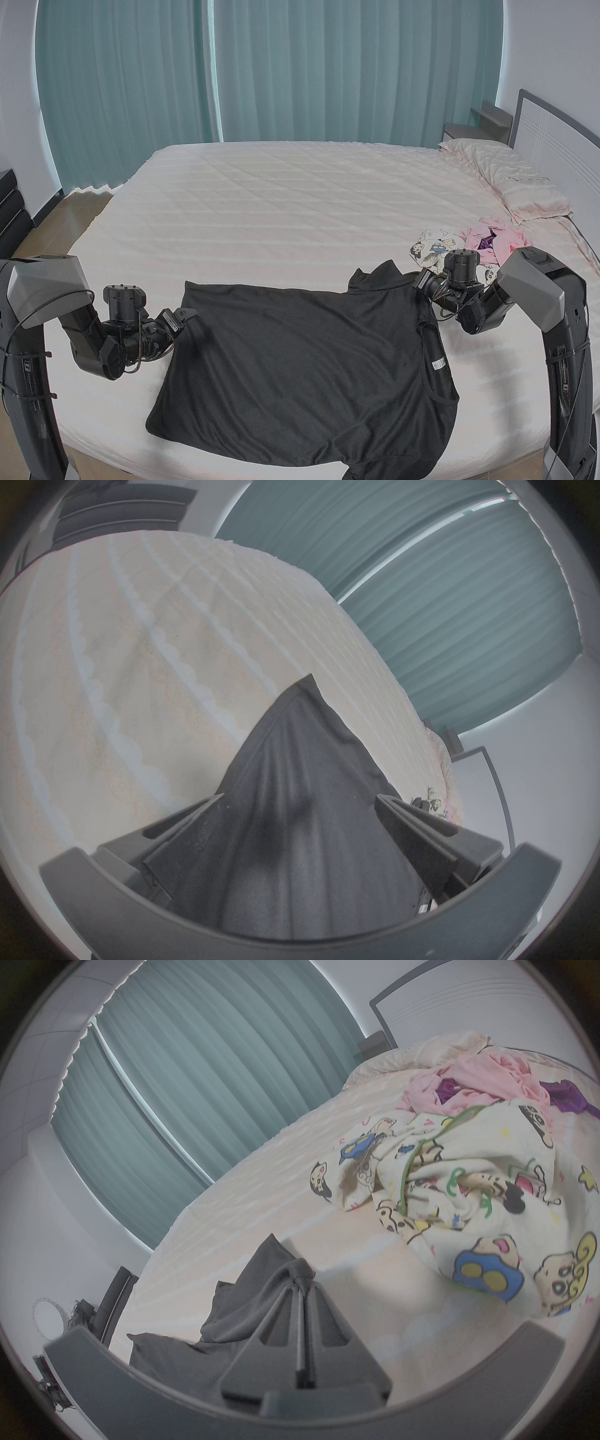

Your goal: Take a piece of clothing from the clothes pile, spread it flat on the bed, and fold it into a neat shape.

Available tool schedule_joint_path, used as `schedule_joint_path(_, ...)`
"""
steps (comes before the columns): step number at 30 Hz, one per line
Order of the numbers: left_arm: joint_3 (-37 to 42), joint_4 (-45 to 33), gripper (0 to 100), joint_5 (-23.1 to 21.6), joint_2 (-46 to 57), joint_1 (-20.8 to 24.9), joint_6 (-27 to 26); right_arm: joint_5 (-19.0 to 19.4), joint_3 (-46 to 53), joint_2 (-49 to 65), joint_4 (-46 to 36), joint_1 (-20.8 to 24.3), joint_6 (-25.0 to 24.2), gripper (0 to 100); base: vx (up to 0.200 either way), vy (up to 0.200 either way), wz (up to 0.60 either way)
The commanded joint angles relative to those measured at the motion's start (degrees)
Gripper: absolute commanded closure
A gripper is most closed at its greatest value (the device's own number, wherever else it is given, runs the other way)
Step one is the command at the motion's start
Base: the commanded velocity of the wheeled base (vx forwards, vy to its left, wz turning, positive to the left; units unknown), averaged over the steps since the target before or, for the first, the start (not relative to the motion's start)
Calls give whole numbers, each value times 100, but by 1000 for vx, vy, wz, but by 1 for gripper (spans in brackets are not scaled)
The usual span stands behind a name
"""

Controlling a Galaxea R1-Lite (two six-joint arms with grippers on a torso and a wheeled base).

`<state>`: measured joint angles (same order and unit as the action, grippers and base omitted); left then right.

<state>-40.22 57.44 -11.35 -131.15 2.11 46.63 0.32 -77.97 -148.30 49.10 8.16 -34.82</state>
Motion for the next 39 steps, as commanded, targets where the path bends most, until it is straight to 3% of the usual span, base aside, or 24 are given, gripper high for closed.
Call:
schedule_joint_path(1,304,320,0,10,-192,88,-145,-5,-131,-120,55,-77,28,100,0,0,0)
schedule_joint_path(4,436,593,0,19,-306,123,-268,-5,-157,-226,64,-77,28,100,0,0,0)
schedule_joint_path(5,471,672,0,19,-341,132,-347,-5,-157,-243,64,-77,28,0,0,0,0)
schedule_joint_path(16,603,786,0,36,-403,185,-602,12,133,55,29,-367,54,0,0,0,0)
schedule_joint_path(29,1033,1226,0,-43,-421,237,-761,302,1908,934,143,-411,-34,0,0,0,0)
schedule_joint_path(36,1526,1252,0,-52,-122,536,-822,232,3473,1725,908,-235,-1185,0,0,0,0)
schedule_joint_path(39,1473,1243,0,-52,-139,527,-840,232,3991,2015,970,-235,-1361,0,0,0,0)
